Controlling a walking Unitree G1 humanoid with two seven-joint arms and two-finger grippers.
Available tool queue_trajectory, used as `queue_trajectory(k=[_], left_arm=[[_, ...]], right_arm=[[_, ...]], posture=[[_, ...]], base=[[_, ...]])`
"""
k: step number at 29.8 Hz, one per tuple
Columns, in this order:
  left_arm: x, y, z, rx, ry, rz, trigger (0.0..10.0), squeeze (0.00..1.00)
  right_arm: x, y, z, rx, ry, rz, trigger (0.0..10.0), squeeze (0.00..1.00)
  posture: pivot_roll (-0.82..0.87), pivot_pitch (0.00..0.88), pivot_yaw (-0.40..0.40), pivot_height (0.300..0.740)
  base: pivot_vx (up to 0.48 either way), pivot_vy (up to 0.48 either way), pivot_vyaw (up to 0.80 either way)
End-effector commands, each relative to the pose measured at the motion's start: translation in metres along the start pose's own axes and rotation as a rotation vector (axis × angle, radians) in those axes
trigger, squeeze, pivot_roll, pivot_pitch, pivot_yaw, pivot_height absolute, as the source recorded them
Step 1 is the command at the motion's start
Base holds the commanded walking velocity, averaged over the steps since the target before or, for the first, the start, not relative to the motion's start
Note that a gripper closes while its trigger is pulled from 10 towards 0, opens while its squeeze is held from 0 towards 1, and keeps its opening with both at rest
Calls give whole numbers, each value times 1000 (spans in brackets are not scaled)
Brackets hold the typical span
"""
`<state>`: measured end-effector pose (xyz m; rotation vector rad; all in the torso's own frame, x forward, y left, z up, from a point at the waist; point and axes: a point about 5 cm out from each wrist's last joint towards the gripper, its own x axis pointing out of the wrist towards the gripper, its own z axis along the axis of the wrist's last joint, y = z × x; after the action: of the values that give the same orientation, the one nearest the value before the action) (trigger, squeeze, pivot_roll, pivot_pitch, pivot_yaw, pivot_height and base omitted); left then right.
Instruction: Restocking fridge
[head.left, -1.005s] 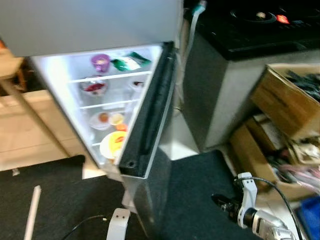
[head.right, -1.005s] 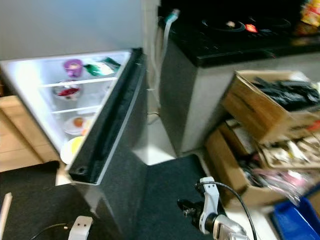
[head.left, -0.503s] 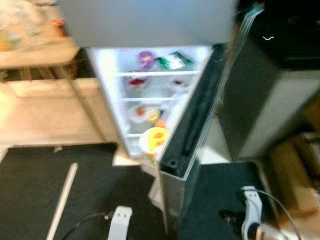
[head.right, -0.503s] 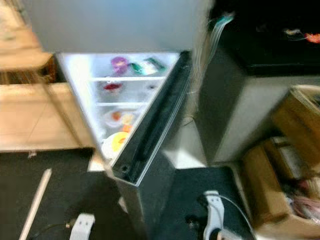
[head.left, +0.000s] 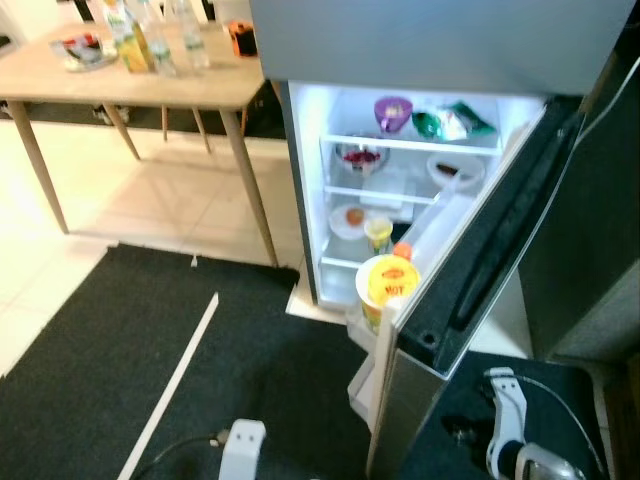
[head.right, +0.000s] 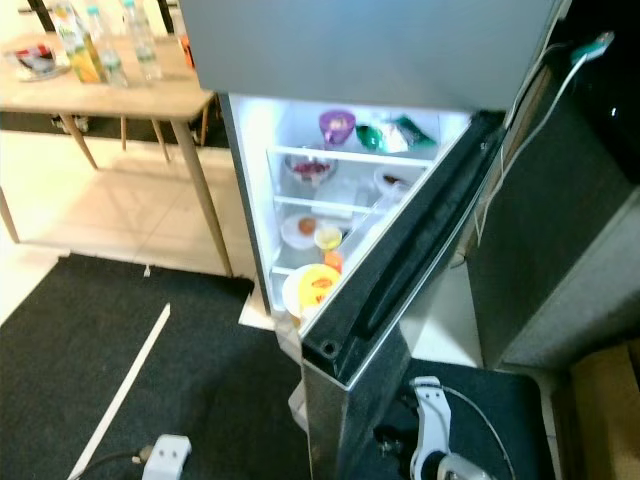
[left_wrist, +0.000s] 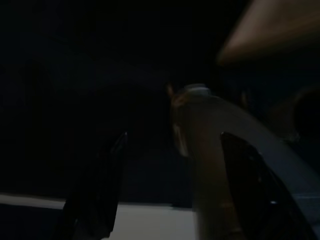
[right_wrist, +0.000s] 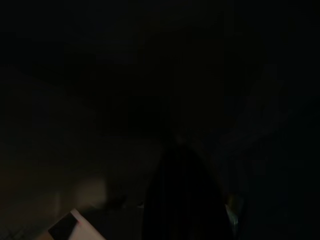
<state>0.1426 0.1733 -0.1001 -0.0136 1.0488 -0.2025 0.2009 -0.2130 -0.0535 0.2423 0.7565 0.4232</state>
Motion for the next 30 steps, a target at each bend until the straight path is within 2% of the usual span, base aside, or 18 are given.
queue_trajectory(k=[1,2,4,6,9,10,12,13,16,18,20,21,22,25,27,28,29,30], left_arm=[[-2,-1,-13,-9,44,-3,10000,0],[-2,-1,-13,-9,44,-3,10000,0],[-2,-1,-12,-4,41,-4,10000,0],[-2,-1,-12,-4,41,-4,10000,0],[-2,-2,-11,-4,39,-5,10000,0],[-2,-2,-11,-4,39,-5,10000,0],[-1,-3,-11,-4,39,-6,10000,0],[-1,-3,-11,-4,39,-6,10000,0],[-2,-3,-14,-13,41,-5,10000,0],[-3,-3,-17,-20,42,-2,10000,0],[-3,-3,-17,-20,42,-2,10000,0],[-3,-3,-19,-29,43,2,10000,0],[-3,-3,-19,-29,43,2,10000,0],[-5,-3,-24,-46,47,10,10000,0],[-5,-3,-26,-51,50,14,10000,0],[-6,-3,-27,-55,51,16,10000,0],[-6,-3,-29,-60,53,20,10000,0],[-6,-3,-30,-63,53,22,10000,0]], right_arm=[[5,7,2,-14,-10,29,10000,0],[5,7,2,-14,-10,29,10000,0],[12,18,15,-51,-31,156,10000,0],[12,18,15,-51,-31,156,10000,0],[22,46,37,-167,-31,463,10000,0],[22,46,37,-167,-31,463,10000,0],[25,61,55,-245,-48,588,10000,0],[25,61,55,-245,-48,588,10000,0],[37,91,112,-446,-158,683,10000,0],[41,107,138,-538,-200,724,10000,0],[41,107,138,-538,-200,724,10000,0],[44,121,156,-619,-225,749,10000,0],[44,121,156,-619,-225,749,10000,0],[51,151,192,-759,-302,734,10000,0],[53,163,206,-818,-347,701,10000,0],[55,172,222,-842,-412,626,10000,0],[54,189,252,-836,-560,503,10000,0],[50,197,270,-791,-659,431,10000,0]], posture=[[-86,50,20,740],[-86,50,20,740],[-85,52,19,740],[-85,52,19,740],[-81,58,13,740],[-81,58,13,740],[-77,61,9,740],[-77,61,9,740],[-61,69,-7,740],[-52,72,-17,740],[-52,72,-17,740],[-35,73,-31,740],[-35,73,-31,740],[-17,73,-47,740],[-17,73,-47,740],[-3,70,-55,740],[0,70,-57,740],[12,68,-63,740]], base=[[0,0,488],[0,0,488],[0,0,0],[0,0,0],[0,0,0],[0,0,0],[0,0,0],[0,0,0],[0,0,0],[0,0,0],[0,0,0],[0,0,0],[0,0,0],[0,0,0],[0,0,0],[0,0,0],[0,0,0],[0,0,0]])
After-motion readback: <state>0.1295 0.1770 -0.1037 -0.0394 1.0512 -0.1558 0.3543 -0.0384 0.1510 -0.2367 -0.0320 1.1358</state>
